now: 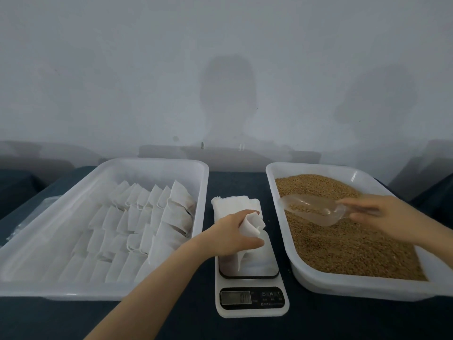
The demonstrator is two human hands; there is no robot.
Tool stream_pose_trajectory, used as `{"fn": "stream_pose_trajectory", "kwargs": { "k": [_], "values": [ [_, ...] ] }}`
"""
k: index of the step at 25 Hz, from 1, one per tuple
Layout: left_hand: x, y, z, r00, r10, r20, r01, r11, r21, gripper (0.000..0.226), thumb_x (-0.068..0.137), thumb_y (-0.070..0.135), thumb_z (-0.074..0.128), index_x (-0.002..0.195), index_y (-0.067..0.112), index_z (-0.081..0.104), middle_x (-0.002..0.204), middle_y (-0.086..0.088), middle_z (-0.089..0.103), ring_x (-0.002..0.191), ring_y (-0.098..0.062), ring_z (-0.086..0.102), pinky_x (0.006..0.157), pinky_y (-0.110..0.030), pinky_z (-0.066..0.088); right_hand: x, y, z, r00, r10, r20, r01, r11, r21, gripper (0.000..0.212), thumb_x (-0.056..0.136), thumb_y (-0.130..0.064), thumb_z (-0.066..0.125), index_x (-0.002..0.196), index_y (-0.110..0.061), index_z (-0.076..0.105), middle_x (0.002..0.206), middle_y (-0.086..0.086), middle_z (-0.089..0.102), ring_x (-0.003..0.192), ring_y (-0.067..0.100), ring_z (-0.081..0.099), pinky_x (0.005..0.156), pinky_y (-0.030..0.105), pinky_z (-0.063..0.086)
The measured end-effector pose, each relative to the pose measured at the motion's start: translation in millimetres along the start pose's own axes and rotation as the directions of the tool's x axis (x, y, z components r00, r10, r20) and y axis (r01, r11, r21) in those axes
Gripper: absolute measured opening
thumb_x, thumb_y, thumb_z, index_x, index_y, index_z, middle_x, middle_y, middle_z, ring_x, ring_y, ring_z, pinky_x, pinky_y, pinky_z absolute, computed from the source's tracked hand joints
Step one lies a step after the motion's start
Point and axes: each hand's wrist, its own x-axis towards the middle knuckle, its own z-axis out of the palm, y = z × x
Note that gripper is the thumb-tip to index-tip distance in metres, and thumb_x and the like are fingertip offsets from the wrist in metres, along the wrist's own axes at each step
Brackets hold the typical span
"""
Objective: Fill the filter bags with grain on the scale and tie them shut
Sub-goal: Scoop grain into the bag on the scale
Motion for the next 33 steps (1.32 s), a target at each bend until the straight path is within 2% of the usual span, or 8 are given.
{"fn": "stream_pose_trajectory", "kwargs": {
  "k": [3,8,16,20,24,29,33],
  "values": [
    [-0.6,1.4,0.0,1.000,0.009,0.010,-0.009,1.000,-0.010,0.066,0.082,0.041,0.071,0.139,0.035,0.038,0.119,0.007,0.053,0.104,-0.014,0.056,0.087,-0.026,0.048,2.3,-23.7,-0.2,0.995,-0.087,0.049,0.088,0.996,-0.027,0.037,0.088,-0.020,0.060,0.112,-0.048,0.055,0.106,-0.021,0.059,0.100,0.001,0.054,0.080,0.018,0.041],
    [-0.9,0.4,-0.1,1.000,0.014,0.013,-0.014,1.000,0.009,0.065,0.081,0.043,0.070,0.137,0.036,0.040,0.117,0.007,0.055,0.101,-0.013,0.057,0.087,-0.027,0.050,10.9,-41.1,4.8,0.987,-0.147,0.059,0.155,0.972,-0.179,0.036,0.088,-0.022,0.060,0.118,-0.043,0.056,0.103,-0.013,0.061,0.098,0.007,0.056,0.090,0.031,0.048],
    [-0.3,1.2,-0.6,0.998,0.050,0.026,-0.051,0.998,0.028,0.062,0.080,0.043,0.072,0.135,0.033,0.045,0.123,0.009,0.057,0.109,-0.013,0.055,0.099,-0.036,0.047,17.7,-56.0,5.6,0.978,-0.186,0.096,0.208,0.921,-0.329,0.037,0.087,-0.033,0.062,0.117,-0.053,0.054,0.099,-0.021,0.058,0.094,0.003,0.053,0.090,0.035,0.047],
    [-1.4,2.6,-0.5,0.999,0.044,0.029,-0.045,0.998,0.039,0.055,0.079,0.045,0.073,0.128,0.030,0.052,0.118,0.009,0.060,0.107,-0.012,0.056,0.098,-0.037,0.048,20.8,-66.6,3.0,0.974,-0.207,0.091,0.226,0.889,-0.399,0.034,0.087,-0.038,0.060,0.115,-0.056,0.053,0.096,-0.022,0.057,0.094,0.004,0.051,0.092,0.038,0.042],
    [-2.0,2.9,-0.2,0.999,0.048,0.026,-0.049,0.998,0.050,0.054,0.077,0.046,0.074,0.124,0.029,0.053,0.114,0.008,0.060,0.104,-0.011,0.057,0.095,-0.035,0.049,22.1,-79.7,1.9,0.971,-0.217,0.100,0.239,0.862,-0.448,0.031,0.090,-0.040,0.055,0.110,-0.063,0.052,0.092,-0.019,0.055,0.094,0.012,0.048,0.088,0.035,0.035],
    [-1.0,3.2,0.0,0.999,0.038,0.011,-0.039,0.996,0.084,0.059,0.073,0.052,0.074,0.121,0.029,0.051,0.109,0.011,0.059,0.097,-0.007,0.057,0.088,-0.031,0.052,23.2,-95.7,3.1,0.957,-0.282,0.062,0.274,0.818,-0.507,0.035,0.092,-0.030,0.054,0.116,-0.055,0.054,0.085,-0.022,0.050,0.084,-0.005,0.041,0.095,0.029,0.017],
    [-0.3,4.1,1.1,0.999,0.048,-0.007,-0.048,0.997,0.055,0.054,0.073,0.050,0.074,0.117,0.032,0.049,0.105,0.018,0.056,0.094,-0.004,0.058,0.084,-0.025,0.052,18.7,-111.3,0.2,0.953,-0.298,0.058,0.274,0.760,-0.590,0.037,0.092,-0.026,0.050,0.118,-0.053,0.054,0.088,-0.017,0.051,0.090,0.002,0.044,0.089,0.029,0.014]
  ]
}}
